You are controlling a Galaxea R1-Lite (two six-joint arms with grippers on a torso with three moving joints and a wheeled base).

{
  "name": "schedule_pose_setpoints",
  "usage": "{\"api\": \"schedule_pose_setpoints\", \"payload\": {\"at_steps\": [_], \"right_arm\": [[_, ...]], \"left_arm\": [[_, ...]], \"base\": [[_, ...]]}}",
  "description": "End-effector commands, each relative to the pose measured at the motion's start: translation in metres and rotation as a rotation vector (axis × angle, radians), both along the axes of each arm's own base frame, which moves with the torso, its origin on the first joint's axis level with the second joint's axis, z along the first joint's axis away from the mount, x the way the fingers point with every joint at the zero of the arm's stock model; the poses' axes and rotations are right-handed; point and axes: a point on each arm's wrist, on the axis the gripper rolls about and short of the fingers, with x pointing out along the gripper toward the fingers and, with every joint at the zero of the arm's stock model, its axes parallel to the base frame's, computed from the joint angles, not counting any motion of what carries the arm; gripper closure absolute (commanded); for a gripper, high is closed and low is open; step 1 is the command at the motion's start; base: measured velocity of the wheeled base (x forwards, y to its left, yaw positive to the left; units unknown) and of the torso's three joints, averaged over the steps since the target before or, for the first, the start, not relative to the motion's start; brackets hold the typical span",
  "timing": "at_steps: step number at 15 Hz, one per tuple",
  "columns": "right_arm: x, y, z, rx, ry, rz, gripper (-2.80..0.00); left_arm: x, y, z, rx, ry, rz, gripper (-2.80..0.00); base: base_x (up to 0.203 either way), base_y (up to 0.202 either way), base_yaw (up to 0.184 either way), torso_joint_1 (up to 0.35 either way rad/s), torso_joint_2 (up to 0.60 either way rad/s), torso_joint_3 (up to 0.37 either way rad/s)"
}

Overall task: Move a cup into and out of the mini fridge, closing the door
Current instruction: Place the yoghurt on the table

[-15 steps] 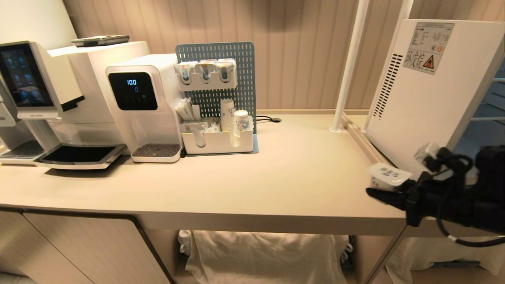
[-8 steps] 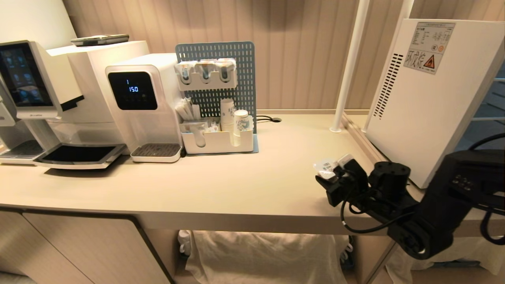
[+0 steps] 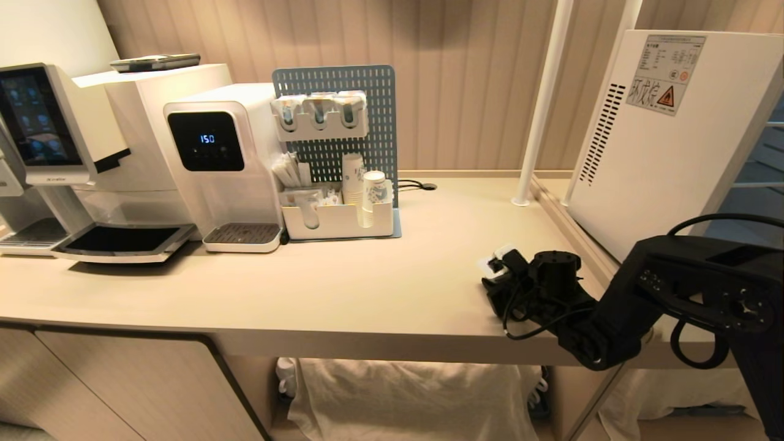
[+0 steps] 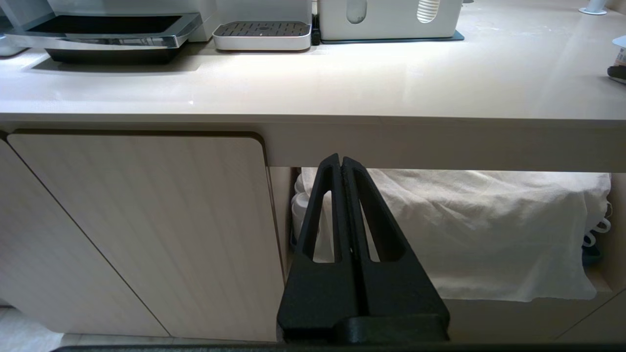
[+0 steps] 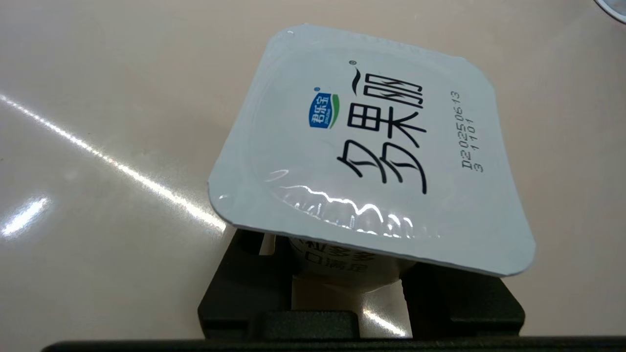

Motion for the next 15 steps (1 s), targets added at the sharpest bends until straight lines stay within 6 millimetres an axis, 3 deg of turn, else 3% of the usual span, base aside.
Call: {"api": "schedule_pose_setpoints", "payload": {"at_steps": [1, 5, 7, 11, 15], "right_arm": [[0.006, 0.001, -0.007, -0.036, 0.048, -0.040, 0.00], [0.007, -0.001, -0.021, -0.075, 0.091, -0.094, 0.00], [0.007, -0.001, -0.019, -0.046, 0.096, -0.140, 0.00], [-0.004, 0.007, -0.013, 0.062, 0.186, -0.215, 0.00], [-0.017, 0.004, -0.029, 0.027, 0.245, -0.230, 0.00]], "left_arm": [[0.000, 0.000, 0.000, -0.001, -0.002, 0.000, 0.00], [0.000, 0.000, 0.000, -0.001, -0.002, 0.000, 0.00], [0.000, 0.000, 0.000, -0.001, -0.002, 0.000, 0.00], [0.000, 0.000, 0.000, -0.001, -0.002, 0.000, 0.00], [0.000, 0.000, 0.000, 0.000, -0.002, 0.000, 0.00]], "base": [[0.000, 0.000, 0.000, 0.000, 0.00, 0.000], [0.000, 0.000, 0.000, 0.000, 0.00, 0.000], [0.000, 0.000, 0.000, 0.000, 0.00, 0.000], [0.000, 0.000, 0.000, 0.000, 0.00, 0.000], [0.000, 0.000, 0.000, 0.000, 0.00, 0.000]]}}
